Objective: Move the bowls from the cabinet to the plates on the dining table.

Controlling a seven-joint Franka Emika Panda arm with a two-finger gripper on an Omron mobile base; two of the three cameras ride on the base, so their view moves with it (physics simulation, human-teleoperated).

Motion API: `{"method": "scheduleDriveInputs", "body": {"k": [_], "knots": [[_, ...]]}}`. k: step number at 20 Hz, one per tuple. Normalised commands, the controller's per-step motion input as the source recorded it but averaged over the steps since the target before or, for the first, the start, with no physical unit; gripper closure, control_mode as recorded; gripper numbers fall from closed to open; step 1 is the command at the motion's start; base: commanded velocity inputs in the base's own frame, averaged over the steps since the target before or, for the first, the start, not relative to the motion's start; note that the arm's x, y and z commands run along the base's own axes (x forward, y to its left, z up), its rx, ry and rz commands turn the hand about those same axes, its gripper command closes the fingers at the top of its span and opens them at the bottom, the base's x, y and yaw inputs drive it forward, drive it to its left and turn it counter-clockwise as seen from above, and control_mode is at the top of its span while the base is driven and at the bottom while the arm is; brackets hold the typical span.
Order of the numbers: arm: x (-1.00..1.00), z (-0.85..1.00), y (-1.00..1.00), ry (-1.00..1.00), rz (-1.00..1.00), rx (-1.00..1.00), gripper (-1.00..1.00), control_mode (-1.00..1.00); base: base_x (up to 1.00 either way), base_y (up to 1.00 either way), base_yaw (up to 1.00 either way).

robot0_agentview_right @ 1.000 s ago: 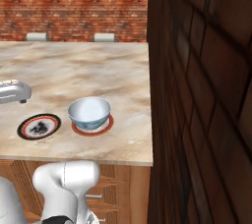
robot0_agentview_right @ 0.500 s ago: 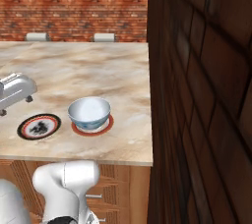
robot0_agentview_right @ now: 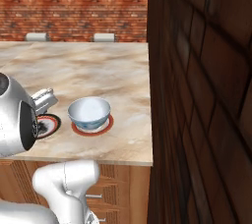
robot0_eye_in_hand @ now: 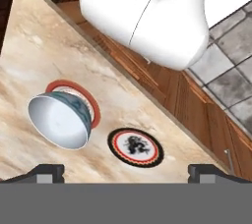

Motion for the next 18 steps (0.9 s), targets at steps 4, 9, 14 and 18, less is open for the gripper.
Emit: {"method": "scheduleDriveInputs", "body": {"k": [4, 9, 14, 18], "knots": [[0.07, 0.0, 0.0, 0.0, 0.02, 0.0, -1.0, -1.0, 0.0, 0.0, 0.0], [0.02, 0.0, 0.01, 0.0, 0.0, 0.0, -1.0, 1.0, 0.12, 0.06, 0.0], [0.0, 0.0, 0.0, 0.0, 0.0, 0.0, -1.0, 1.0, -0.2, 0.54, 0.03], [0.0, 0.0, 0.0, 0.0, 0.0, 0.0, -1.0, 1.0, -0.65, 0.82, 0.11]]}}
